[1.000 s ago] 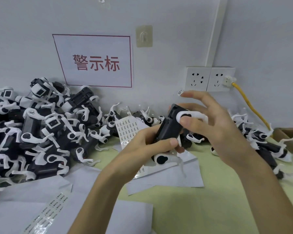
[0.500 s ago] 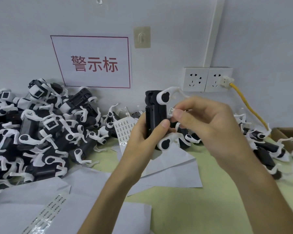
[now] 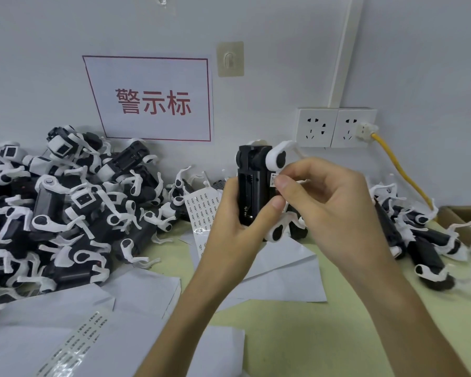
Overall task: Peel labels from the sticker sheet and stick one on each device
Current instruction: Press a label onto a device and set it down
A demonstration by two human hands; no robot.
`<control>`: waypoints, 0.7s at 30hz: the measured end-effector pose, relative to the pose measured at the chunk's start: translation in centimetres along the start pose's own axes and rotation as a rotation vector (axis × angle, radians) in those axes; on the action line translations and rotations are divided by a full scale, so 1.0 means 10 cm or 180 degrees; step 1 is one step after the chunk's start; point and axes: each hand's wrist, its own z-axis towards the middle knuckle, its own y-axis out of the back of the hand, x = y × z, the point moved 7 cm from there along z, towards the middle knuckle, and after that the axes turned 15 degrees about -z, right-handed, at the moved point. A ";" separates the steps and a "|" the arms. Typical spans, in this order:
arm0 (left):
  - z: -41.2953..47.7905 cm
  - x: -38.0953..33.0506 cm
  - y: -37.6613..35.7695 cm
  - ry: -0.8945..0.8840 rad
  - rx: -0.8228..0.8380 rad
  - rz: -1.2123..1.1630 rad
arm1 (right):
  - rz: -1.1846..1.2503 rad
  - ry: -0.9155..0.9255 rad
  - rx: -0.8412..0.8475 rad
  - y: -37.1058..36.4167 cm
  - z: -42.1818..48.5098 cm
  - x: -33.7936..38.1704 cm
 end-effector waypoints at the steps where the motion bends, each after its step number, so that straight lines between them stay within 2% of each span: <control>1: 0.00 -0.01 0.00 -0.0041 0.0007 0.0011 | -0.0016 0.0014 -0.0001 0.00 0.00 0.01; 21: 0.00 -0.04 0.01 -0.0195 -0.0074 0.0340 | -0.0071 0.0009 -0.0137 -0.02 -0.02 0.03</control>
